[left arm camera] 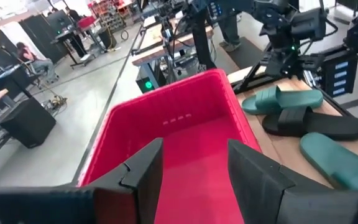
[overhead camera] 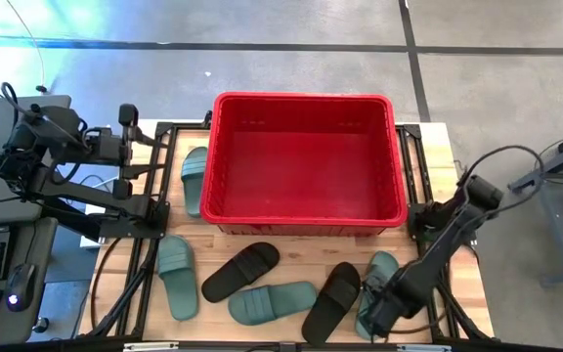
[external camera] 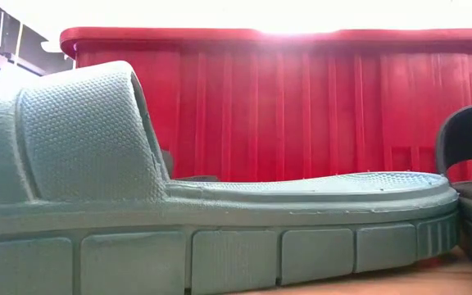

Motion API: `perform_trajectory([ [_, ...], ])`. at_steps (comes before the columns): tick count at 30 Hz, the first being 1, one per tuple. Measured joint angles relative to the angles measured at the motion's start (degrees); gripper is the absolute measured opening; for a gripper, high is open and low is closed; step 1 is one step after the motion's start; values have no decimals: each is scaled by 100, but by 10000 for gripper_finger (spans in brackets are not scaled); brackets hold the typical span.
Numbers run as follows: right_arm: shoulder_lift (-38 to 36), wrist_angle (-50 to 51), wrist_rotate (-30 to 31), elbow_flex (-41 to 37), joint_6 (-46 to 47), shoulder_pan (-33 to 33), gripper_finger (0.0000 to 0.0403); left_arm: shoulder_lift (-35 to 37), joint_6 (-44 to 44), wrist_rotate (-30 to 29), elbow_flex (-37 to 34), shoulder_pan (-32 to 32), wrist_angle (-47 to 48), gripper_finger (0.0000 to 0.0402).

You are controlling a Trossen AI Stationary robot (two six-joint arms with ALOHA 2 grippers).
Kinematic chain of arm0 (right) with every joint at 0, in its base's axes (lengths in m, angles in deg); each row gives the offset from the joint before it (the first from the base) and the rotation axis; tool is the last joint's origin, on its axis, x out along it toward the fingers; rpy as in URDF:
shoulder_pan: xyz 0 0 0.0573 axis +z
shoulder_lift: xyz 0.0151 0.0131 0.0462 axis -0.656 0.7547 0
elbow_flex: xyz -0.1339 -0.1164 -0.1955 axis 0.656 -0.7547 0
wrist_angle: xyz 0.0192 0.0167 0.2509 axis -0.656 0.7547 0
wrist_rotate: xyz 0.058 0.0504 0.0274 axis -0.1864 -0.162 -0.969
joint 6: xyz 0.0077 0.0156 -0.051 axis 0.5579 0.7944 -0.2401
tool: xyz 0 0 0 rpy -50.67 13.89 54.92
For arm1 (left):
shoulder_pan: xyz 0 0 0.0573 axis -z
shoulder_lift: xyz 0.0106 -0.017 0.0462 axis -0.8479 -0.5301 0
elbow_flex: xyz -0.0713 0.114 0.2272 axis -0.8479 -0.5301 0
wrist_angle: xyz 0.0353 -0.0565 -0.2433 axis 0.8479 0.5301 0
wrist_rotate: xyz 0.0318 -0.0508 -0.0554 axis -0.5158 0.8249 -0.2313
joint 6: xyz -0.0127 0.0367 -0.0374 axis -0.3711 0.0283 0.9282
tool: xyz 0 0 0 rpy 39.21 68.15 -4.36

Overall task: Pick and place slides into bin
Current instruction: Put the green slide in the red bin

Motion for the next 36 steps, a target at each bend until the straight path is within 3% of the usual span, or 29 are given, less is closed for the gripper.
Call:
perform_trajectory([
  [6,350,891,-257,11,-485,-64,134,0,0,-2,0,1,228,161],
  [12,333,2033,493,577,-483,-63,134,0,1,-2,0,1,231,161],
  [16,333,2040,819,653,-605,-65,134,0,2,-2,0,0,235,161],
  [23,577,1682,655,647,-657,-58,134,0,2,-2,0,1,271,161],
  [36,1410,2656,908,639,-740,-61,134,0,2,-2,0,-2,271,161],
])
